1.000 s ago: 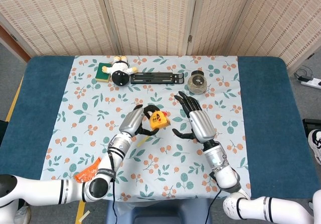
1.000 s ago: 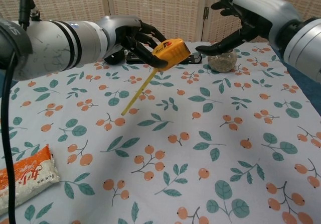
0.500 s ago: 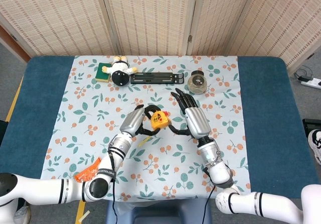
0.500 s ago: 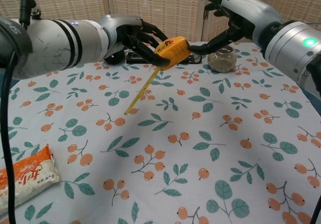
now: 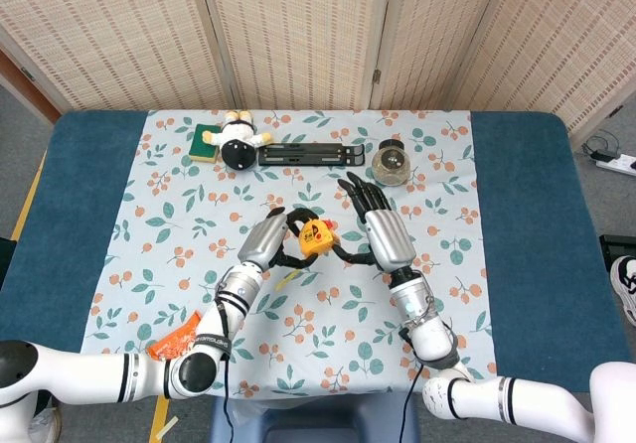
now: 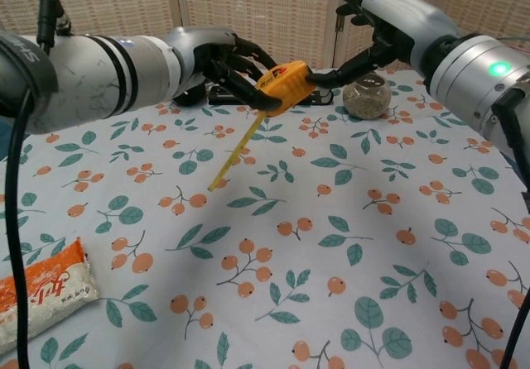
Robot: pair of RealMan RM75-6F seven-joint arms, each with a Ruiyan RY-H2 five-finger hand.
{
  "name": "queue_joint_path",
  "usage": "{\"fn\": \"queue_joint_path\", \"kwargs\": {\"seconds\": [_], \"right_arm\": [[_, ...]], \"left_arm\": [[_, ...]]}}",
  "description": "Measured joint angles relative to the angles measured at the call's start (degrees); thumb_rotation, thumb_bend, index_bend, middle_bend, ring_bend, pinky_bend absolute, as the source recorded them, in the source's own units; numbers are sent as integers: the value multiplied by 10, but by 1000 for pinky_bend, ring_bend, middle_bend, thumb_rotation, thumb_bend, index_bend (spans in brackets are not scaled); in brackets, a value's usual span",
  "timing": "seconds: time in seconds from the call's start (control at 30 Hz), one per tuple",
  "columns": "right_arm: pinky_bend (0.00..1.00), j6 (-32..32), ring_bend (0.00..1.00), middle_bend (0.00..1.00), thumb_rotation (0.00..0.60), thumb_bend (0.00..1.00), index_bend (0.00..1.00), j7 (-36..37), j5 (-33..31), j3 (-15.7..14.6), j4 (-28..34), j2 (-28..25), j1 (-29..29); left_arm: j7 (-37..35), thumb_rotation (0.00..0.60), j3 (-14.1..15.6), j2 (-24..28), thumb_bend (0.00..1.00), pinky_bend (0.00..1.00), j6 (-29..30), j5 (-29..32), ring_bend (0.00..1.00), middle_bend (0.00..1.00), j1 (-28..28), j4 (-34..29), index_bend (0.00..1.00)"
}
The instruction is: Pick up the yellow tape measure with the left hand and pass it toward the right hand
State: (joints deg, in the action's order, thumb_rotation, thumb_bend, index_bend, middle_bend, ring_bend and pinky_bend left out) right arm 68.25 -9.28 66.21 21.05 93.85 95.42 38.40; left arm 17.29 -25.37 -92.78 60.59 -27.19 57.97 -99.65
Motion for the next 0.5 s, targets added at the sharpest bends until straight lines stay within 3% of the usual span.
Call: {"fn": "queue_joint_path", "kwargs": {"seconds": [0.2,0.4,0.5], "right_arm": [[0,15,0,0,600,299,0,-3,1,2,-11,7,1],[0,27,0,0,600,383,7,-11,-5,8,-19,14,2],[0,33,0,0,600,418,120,-16,-10,12,-19,18,3]], "left_arm": [[-6,600,6,0,370,79,-1,-5,415,517,-3,6,557],[-14,600,8,2,369,79,-3,-11,414,517,-7,10,557],[-18,600,8,4,369,78,-2,-14,413,517,-9,11,557]]}}
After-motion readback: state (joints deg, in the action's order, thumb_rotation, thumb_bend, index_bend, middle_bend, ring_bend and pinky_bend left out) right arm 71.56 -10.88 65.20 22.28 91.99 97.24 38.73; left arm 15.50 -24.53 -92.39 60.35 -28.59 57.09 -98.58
